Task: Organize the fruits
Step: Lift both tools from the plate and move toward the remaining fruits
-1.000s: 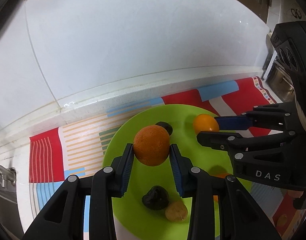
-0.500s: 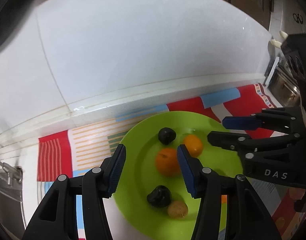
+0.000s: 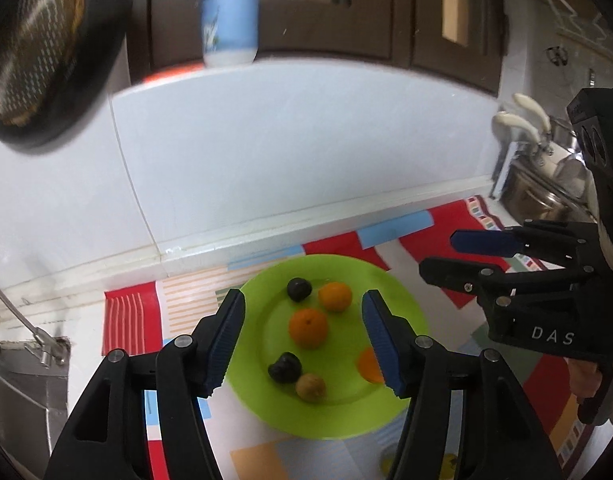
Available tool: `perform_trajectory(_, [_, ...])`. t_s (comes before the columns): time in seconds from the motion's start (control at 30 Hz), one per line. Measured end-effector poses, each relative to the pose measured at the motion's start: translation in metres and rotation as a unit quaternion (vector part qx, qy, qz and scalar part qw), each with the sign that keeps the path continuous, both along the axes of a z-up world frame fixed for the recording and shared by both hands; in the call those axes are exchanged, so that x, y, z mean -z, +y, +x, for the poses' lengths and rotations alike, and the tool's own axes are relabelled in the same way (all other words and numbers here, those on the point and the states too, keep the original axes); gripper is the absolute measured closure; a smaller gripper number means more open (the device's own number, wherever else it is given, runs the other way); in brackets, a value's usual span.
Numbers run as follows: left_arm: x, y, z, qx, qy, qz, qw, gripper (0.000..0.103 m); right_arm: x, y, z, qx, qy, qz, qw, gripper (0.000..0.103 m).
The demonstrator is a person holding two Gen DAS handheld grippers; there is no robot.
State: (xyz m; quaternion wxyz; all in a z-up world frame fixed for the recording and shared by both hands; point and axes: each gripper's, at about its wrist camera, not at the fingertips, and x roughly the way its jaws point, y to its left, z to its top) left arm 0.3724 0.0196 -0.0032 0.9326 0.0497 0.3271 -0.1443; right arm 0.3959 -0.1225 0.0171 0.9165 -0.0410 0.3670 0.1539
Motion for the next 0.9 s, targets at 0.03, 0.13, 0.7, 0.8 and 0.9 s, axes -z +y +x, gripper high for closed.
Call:
perform_trajectory(0.03, [-0.003,-0.001,-0.004,0.003,-0.005,0.001,1.0,0.042,-0.005,-0.001,-0.008,0.004,-0.01,-0.004,1.0,0.058])
perform_trajectory(0.13, [-0.013,-0.005,-0.022,0.013,-0.021,0.001,0.9997,0.04,-0.015,-0.005,-0.03,0.012,-0.029,-0.009,0.999,0.058])
perform_trajectory(0.7, [-0.029,-0.025,-0.105,0.08,-0.054,0.007,0.9954,0.034,-0.032,-0.02,-0.138,0.07,-0.067,0.0,0.995,0.052])
perform_trajectory(0.8, [-0.026,-0.027,-0.116,0.091,-0.053,0.007,0.9944,0.033,-0.031,-0.02,-0.153,0.08,-0.07,-0.001,0.994,0.052])
perform_trajectory(0.9, [-0.022,-0.029,-0.126,0.104,-0.052,0.013,0.9931,0.033,-0.027,-0.02,-0.166,0.088,-0.071,-0.002,0.994,0.052])
